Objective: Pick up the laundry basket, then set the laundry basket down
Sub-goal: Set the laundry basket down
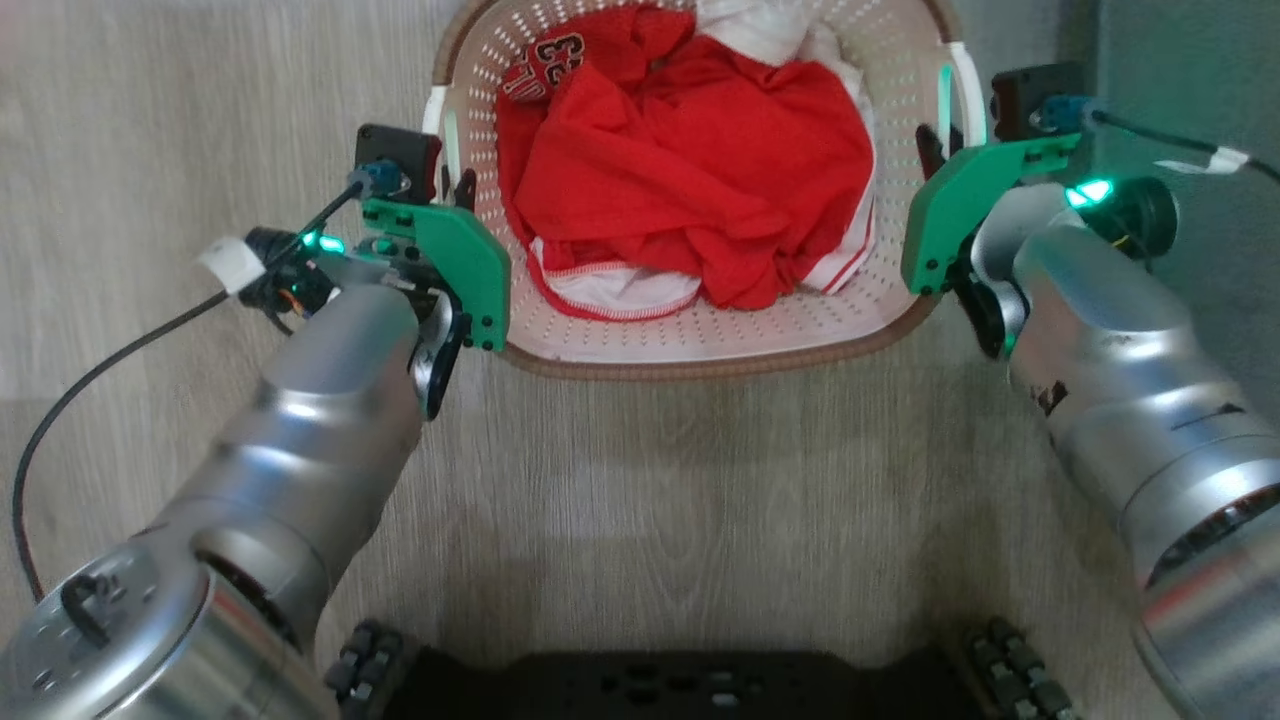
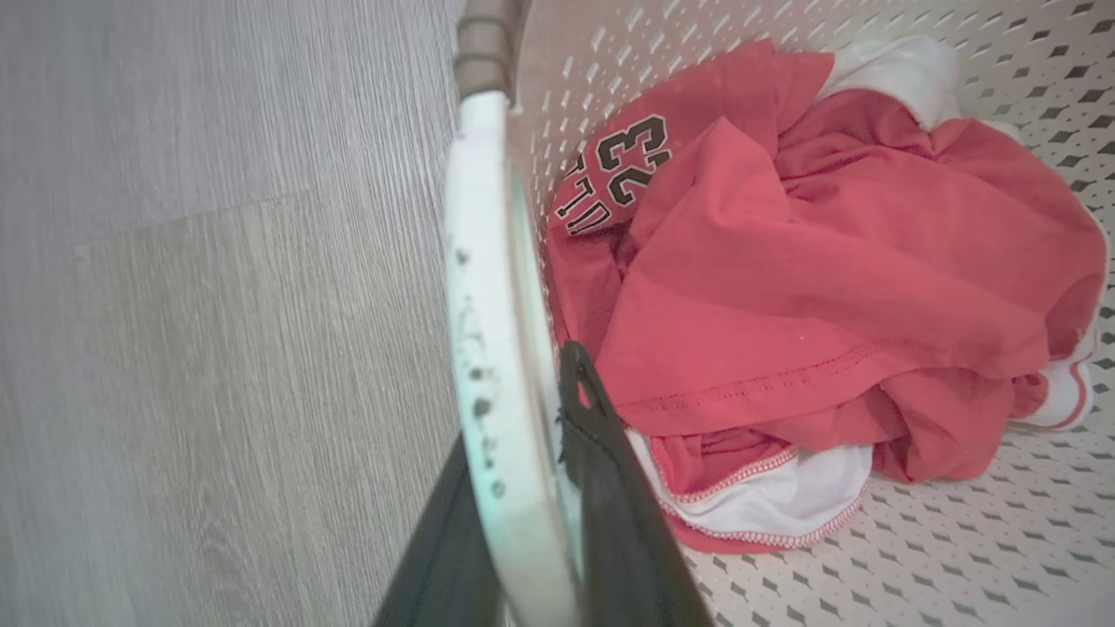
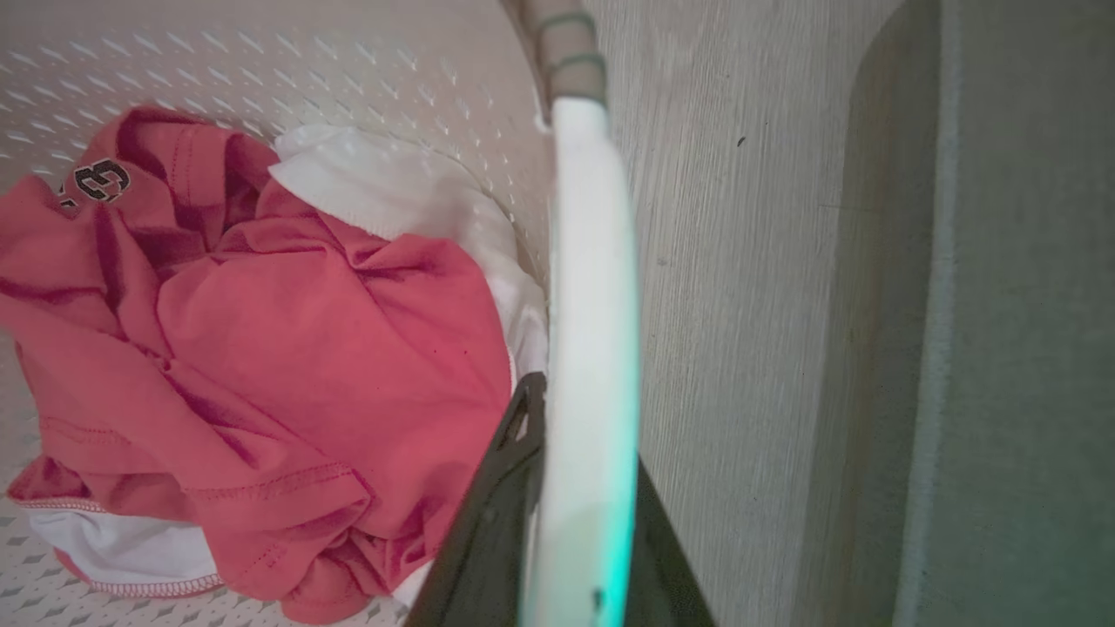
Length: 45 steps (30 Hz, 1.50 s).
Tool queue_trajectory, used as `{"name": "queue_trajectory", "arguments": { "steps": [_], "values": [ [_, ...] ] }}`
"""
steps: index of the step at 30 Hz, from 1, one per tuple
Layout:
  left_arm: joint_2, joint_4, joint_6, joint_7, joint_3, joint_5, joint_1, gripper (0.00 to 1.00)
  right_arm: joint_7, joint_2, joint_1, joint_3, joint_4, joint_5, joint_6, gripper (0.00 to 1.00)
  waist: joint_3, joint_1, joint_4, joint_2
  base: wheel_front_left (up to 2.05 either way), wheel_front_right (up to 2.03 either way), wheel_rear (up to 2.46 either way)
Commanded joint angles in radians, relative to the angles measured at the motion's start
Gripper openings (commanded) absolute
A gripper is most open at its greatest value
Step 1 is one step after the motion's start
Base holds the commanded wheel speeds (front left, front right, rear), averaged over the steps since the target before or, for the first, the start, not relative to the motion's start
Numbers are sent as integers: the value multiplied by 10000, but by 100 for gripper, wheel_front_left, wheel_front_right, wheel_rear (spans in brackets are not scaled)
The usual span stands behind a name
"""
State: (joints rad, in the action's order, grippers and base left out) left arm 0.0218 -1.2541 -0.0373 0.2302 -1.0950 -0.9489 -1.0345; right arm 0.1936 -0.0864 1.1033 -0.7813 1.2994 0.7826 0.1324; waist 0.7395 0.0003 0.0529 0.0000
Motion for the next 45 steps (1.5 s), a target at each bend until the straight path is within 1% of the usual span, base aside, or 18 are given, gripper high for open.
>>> {"name": "queue_trajectory", "arguments": {
  "steps": [1, 5, 11, 24, 25, 26, 28, 29, 31, 32, 33, 34, 35, 45],
  "values": [
    [285, 2, -65, 83, 14, 189, -129, 0, 192, -121, 30, 63, -87, -282, -17, 0, 768, -3, 83, 0, 0, 0, 0],
    [285, 80, -113, 140, -14, 147, -317, 0, 164, -97, 174, 488, -87, -754, -17, 0, 1208, -3, 103, 0, 0, 0, 0],
    [285, 149, -161, 187, -103, 82, -485, 0, 172, -13, 202, 1089, -87, -1455, -17, 0, 1575, -3, 129, 0, 0, 0, 0],
    [285, 109, -266, 242, -287, -61, -720, 0, 192, 198, 223, 2350, -87, -2807, -17, 0, 1892, -3, 92, 0, 0, 0, 0],
    [285, 113, -289, 248, -297, -73, -726, 9, 196, 212, 213, 2439, -87, -2901, -17, 1, 1891, -3, 88, 0, 0, 0, 0],
    [285, 116, -311, 254, -306, -83, -734, 20, 200, 225, 206, 2525, -87, -2993, -17, 6, 1892, -3, 87, 0, 0, 0, 0],
    [285, 118, -347, 264, -321, -109, -735, 25, 206, 251, 190, 2689, -87, -3175, -17, 11, 1890, -3, 85, 0, 0, 0, 0],
    [285, 115, -363, 267, -326, -125, -735, 28, 208, 263, 184, 2769, -87, -3265, -17, 15, 1891, -3, 84, 0, 0, 0, 0],
    [285, 106, -394, 274, -334, -160, -738, 30, 210, 284, 176, 2928, -87, -3443, -17, 23, 1898, -3, 85, 0, 0, 0, 0],
    [285, 100, -406, 276, -333, -182, -740, 37, 212, 294, 176, 3007, -87, -3527, -17, 29, 1902, -3, 86, 0, 0, 0, 0],
    [285, 93, -420, 279, -332, -202, -743, 58, 218, 304, 176, 3087, -87, -3608, -17, 43, 1904, -3, 85, 0, 0, 0, 0],
    [285, 83, -444, 282, -329, -220, -748, 83, 224, 312, 175, 3168, -87, -3687, -17, 71, 1902, -3, 83, 0, 0, 0, 0],
    [285, 73, -477, 285, -318, -242, -751, 100, 244, 320, 176, 3242, -87, -3770, -17, 100, 1897, -3, 82, 0, 0, 0, 0],
    [285, 24, -651, 310, -93, -327, -749, 100, 548, 357, 130, 3692, -118, -4219, -17, 100, 1496, -3, 45, 0, 0, 0, 0]
  ]
}}
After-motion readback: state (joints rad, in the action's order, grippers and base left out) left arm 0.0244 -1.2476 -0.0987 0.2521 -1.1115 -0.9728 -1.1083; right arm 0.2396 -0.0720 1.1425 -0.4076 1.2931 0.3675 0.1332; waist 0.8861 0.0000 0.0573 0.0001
